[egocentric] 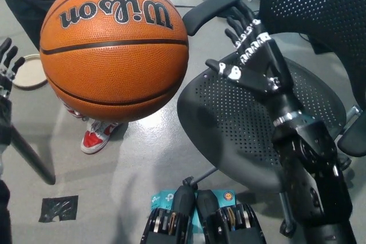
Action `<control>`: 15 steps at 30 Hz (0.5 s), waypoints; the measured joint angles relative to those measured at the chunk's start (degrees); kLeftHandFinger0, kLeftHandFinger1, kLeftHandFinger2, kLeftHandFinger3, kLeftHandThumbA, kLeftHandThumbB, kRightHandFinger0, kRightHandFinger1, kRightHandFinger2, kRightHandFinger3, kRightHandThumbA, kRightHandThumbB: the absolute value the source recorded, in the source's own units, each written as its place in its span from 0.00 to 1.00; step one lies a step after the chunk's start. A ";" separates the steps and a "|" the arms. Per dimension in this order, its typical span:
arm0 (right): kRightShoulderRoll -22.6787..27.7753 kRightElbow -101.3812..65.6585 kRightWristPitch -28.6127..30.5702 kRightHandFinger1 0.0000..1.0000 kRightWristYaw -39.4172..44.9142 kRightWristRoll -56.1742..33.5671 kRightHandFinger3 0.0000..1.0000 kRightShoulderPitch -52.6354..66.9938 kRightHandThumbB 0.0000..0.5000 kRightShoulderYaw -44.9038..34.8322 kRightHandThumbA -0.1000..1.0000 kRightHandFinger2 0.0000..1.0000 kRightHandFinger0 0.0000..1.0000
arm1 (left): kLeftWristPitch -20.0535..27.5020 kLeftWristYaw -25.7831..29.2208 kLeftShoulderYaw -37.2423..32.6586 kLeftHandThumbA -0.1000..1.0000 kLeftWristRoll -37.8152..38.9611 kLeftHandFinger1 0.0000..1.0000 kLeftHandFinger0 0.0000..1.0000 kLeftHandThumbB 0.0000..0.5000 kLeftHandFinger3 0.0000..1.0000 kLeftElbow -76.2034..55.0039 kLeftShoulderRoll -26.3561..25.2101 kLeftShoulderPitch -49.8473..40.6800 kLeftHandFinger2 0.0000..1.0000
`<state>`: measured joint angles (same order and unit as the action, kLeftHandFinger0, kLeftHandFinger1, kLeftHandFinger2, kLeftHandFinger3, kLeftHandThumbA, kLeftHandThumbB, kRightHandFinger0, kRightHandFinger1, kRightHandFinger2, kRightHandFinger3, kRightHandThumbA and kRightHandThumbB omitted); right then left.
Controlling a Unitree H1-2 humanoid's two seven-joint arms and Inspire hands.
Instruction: The robot grabs the basketball from a person using both hands and then drops it on the black chair in the front
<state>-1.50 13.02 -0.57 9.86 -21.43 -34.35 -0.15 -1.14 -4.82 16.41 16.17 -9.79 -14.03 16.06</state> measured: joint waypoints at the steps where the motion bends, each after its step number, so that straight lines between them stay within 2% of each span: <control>1: -0.16 0.80 -0.36 1.00 0.27 -0.60 1.00 -0.48 0.84 -0.43 1.00 1.00 1.00 | -0.49 0.14 0.00 1.00 0.00 1.00 1.00 0.32 1.00 0.00 0.00 0.38 1.00; 6: -1.06 5.13 -1.22 1.00 1.20 -2.34 1.00 -2.86 0.83 -1.95 1.00 1.00 1.00 | -1.98 0.25 -0.09 1.00 0.10 1.00 1.00 0.34 1.00 0.01 -0.28 2.08 1.00; 10: -2.63 7.32 -2.08 1.00 1.83 -3.56 1.00 -3.97 0.90 -2.69 1.00 1.00 1.00 | -3.03 0.32 -0.42 1.00 0.10 1.00 1.00 0.37 1.00 -0.01 -0.18 2.73 1.00; 15: -4.84 7.78 -3.18 1.00 3.07 -5.78 1.00 -4.14 0.90 -3.34 1.00 1.00 1.00 | -4.03 0.33 -1.38 1.00 0.03 1.00 1.00 0.35 1.00 -0.09 0.69 2.76 1.00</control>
<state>-6.34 20.80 -3.75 12.93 -27.21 -38.49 -3.49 -5.16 -4.48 15.04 16.20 -9.88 -13.34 18.82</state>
